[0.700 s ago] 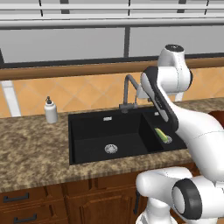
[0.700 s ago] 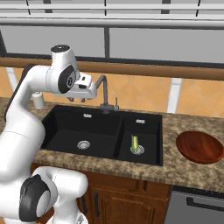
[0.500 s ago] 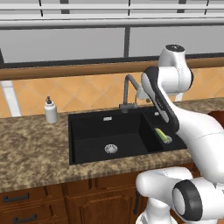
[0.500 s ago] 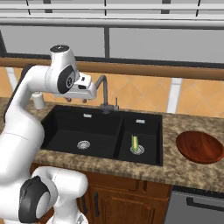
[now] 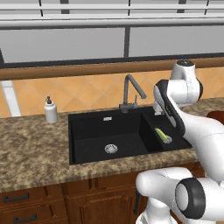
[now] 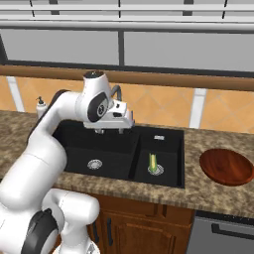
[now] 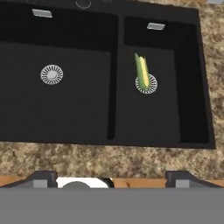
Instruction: Pick the corn from the sink and place it in the bowl. Then pick the bowl and place it in the microwave. Then close the microwave door and press the start button.
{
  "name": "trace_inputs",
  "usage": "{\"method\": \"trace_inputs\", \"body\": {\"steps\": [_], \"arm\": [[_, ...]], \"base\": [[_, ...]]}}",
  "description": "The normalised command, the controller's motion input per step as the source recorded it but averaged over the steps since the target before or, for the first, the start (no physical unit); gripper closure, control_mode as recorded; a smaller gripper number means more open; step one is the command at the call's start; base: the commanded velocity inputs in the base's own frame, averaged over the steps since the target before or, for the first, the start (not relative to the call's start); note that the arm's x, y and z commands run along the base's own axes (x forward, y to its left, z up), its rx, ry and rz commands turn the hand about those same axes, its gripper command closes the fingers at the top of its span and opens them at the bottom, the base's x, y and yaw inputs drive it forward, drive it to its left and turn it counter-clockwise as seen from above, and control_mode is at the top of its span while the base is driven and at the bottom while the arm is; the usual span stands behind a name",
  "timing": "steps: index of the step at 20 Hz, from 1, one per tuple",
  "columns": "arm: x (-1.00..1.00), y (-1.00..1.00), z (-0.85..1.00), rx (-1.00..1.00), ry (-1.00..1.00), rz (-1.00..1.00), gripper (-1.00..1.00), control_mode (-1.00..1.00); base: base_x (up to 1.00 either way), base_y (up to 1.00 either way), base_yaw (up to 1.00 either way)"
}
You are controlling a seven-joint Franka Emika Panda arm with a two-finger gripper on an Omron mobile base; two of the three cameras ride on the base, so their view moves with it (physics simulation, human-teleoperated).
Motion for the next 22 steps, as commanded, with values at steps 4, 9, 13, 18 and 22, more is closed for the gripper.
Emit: {"method": "trace_inputs", "body": {"steps": [4,9,13,18,22], "arm": [[0.3,-1.0,-0.3,0.02,0.19,-0.01,-1.0,-1.0],[0.44,-0.69,-0.34,0.06,0.19,0.0,-1.0,-1.0],[0.17,-0.34,-0.36,0.02,0.15,-0.01,-1.0,-1.0],[0.22,0.0,-0.32,0.0,0.17,-0.03,-1.0,-1.0],[0.25,0.0,-0.52,0.0,0.03,-0.01,-1.0,-1.0]], "base": [[0.0,0.0,0.0],[0.0,0.0,0.0],[0.0,0.0,0.0],[0.0,0.0,0.0],[0.0,0.0,0.0]]}}
